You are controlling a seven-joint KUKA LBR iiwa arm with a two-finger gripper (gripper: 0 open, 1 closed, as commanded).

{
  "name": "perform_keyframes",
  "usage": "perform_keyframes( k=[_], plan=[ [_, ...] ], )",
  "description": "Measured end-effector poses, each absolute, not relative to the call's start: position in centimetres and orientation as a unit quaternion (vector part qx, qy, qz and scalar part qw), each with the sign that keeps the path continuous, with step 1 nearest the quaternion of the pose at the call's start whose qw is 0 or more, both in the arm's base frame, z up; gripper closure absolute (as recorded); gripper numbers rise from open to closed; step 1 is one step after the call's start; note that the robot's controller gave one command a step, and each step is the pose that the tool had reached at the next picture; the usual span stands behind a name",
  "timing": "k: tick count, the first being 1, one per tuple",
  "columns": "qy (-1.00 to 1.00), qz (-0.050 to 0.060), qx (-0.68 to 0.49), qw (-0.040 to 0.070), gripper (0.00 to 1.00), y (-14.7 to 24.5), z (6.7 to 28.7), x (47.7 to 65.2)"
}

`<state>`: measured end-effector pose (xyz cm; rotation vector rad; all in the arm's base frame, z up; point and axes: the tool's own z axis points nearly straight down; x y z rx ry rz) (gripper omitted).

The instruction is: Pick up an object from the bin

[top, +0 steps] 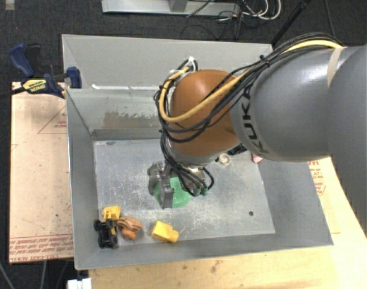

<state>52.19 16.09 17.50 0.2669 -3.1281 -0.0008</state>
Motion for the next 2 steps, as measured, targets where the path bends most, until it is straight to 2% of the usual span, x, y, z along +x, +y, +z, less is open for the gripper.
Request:
perform_keyframes(
  k=[1,2],
  plan=[
    [-0.996,0.0,0.088,0.001,1.0,14.3,23.5,52.3],
    [-0.996,0.0,0.086,0.001,1.0,13.8,25.1,52.4]
  ],
)
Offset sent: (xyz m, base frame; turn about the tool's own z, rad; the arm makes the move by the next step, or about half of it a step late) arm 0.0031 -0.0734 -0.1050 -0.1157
